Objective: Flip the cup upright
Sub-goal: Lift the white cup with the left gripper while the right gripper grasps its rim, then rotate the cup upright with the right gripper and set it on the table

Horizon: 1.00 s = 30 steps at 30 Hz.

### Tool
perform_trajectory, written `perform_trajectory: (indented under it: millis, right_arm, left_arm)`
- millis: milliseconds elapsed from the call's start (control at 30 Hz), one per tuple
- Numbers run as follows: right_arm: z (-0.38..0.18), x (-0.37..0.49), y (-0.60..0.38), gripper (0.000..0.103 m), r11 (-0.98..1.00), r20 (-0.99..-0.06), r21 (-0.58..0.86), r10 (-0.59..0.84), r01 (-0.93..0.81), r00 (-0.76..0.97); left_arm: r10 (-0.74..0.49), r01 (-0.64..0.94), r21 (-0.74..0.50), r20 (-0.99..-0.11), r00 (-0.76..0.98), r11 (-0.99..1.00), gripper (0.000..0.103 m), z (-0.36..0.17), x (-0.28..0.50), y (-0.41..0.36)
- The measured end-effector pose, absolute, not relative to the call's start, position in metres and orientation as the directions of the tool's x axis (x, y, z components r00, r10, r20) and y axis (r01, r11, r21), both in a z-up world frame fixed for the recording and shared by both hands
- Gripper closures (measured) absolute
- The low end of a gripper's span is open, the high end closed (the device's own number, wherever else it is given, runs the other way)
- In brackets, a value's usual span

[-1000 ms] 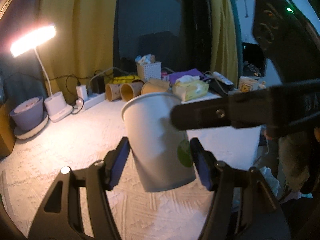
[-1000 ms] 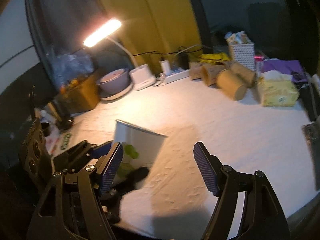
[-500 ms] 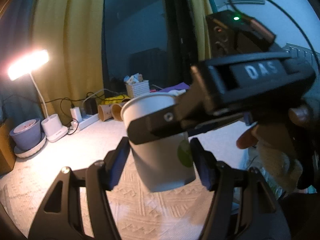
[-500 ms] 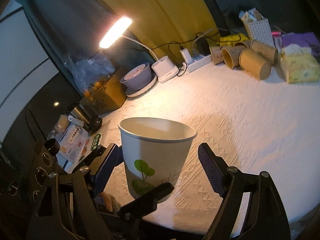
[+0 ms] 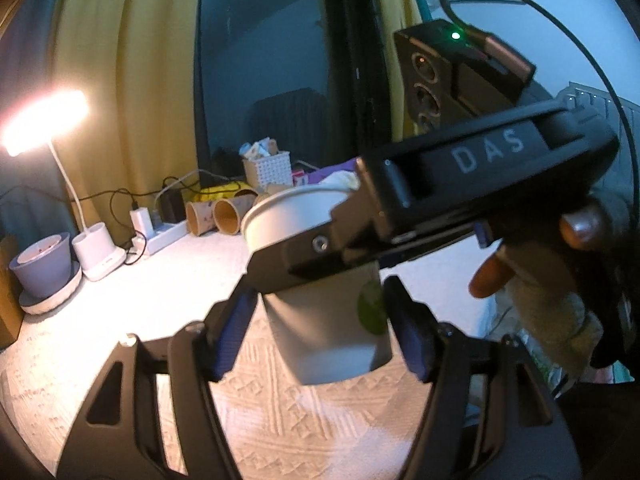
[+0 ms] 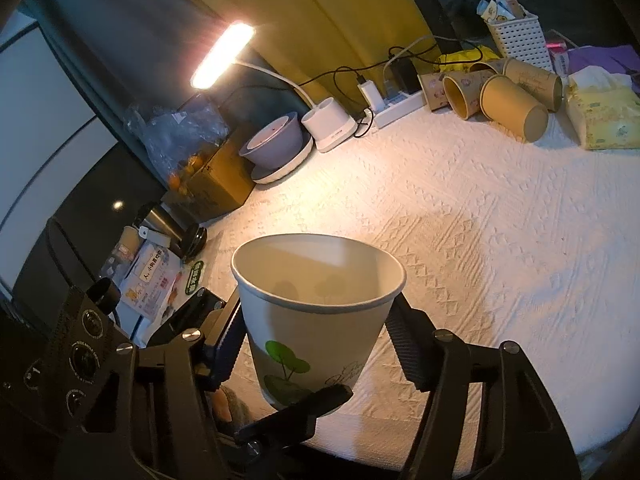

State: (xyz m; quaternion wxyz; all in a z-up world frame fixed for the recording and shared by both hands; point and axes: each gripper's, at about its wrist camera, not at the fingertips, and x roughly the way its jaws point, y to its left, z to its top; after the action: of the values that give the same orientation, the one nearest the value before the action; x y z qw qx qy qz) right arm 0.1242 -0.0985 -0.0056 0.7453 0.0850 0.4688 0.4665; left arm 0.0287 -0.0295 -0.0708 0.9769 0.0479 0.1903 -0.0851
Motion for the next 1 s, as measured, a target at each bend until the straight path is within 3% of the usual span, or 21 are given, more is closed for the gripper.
perform_trajectory:
  millis: [133, 367, 767, 1000]
  right_arm:
    - [-0.009, 0.131, -0.097, 0.035, 0.560, -0.626, 0.557, 0.768, -0.613, 0.133]
    - [-0.007, 0.148, -0.095, 0.035, 0.632, -0.654, 0.468, 0.718, -0.617, 0.239]
    - [-0.041, 0.197, -0.077, 0.035, 0.750, -0.721, 0.292, 0.581, -0.594, 0.379]
    - [-0.057, 0.213, -0.056, 0.035, 0.775, -0.745, 0.164, 0.502, -0.610, 0.438]
  left_arm:
    - [-0.158, 0.190, 0.036, -0.421, 0.893, 0.981, 0.019, -0.075, 0.037, -0.026]
    - [-0.143, 0.160, -0.008, -0.496, 0.856, 0.987, 0.019, -0.086, 0.046, -0.014]
    - [-0.082, -0.049, -0.196, -0.611, 0.788, 0.979, 0.019, -0.098, 0.072, 0.056]
    - [-0.059, -0.096, -0.215, -0.619, 0.783, 0.972, 0.019, -0.098, 0.084, 0.076]
